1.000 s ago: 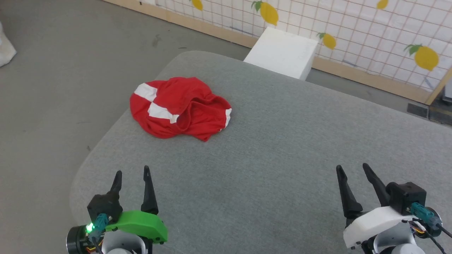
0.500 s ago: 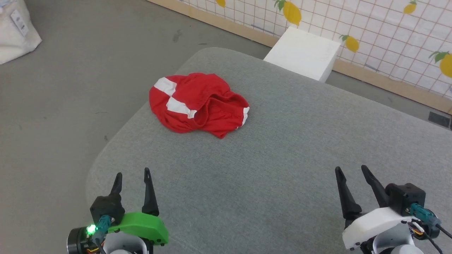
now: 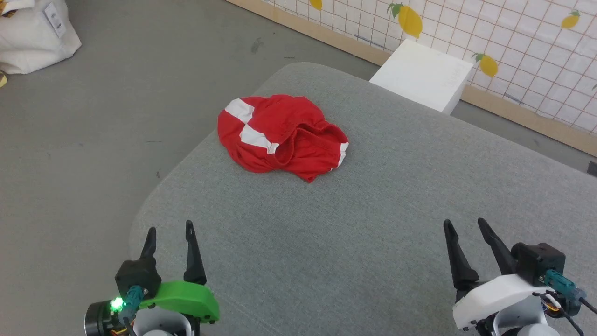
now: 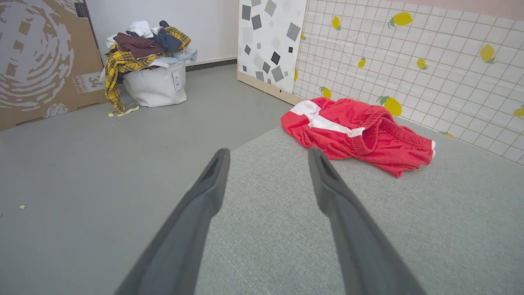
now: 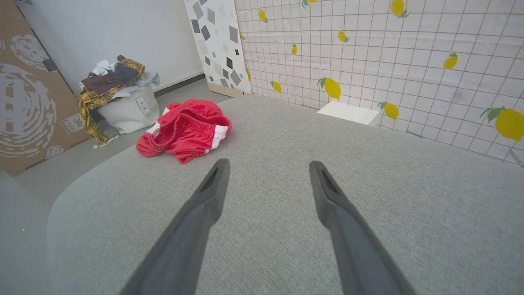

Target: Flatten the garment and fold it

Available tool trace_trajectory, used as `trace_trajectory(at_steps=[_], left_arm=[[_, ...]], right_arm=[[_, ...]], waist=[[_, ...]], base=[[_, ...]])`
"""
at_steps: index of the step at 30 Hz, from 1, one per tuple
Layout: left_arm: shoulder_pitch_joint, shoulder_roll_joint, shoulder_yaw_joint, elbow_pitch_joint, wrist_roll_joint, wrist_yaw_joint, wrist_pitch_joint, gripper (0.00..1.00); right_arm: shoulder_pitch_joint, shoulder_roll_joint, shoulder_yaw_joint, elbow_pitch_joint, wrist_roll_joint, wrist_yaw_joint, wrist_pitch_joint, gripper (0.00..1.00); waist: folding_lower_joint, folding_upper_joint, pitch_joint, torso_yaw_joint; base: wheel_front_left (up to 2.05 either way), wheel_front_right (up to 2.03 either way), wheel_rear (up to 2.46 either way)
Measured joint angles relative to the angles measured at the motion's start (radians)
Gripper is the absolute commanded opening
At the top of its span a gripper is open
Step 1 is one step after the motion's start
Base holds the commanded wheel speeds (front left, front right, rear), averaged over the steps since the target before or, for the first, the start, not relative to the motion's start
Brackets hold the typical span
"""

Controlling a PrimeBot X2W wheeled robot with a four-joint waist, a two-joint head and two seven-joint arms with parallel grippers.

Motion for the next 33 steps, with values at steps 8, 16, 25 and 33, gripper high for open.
trace_trajectory(at_steps=[8, 16, 25, 33], left_arm=[[0.0, 0.004, -0.005, -0.013, -0.003, 0.004, 0.002, 1.0], [-0.027, 0.008, -0.023, -0.011, -0.038, -0.025, 0.017, 1.0], [-0.364, 0.043, 0.001, 0.077, -0.138, -0.159, 0.071, 1.0], [-0.677, 0.14, 0.072, 0.259, -0.306, -0.242, 0.369, 1.0]], right_arm=[[0.0, 0.0, -0.001, 0.0, 0.003, 0.0, 0.0, 1.0], [-0.002, 0.0, 0.008, -0.017, 0.002, 0.0, 0.001, 1.0], [-0.049, 0.0, 0.018, -0.08, -0.025, 0.0, 0.036, 1.0], [-0.082, 0.0, -0.032, -0.148, -0.065, 0.0, 0.072, 1.0]], waist=[[0.0, 0.0, -0.001, -0.003], [0.0, 0.0, 0.015, -0.017], [0.0, 0.0, 0.074, -0.086], [0.0, 0.0, 0.184, -0.171]], base=[[0.0, 0.0, 0.0], [0.0, 0.0, 0.0], [0.0, 0.0, 0.0], [0.0, 0.0, 0.0]])
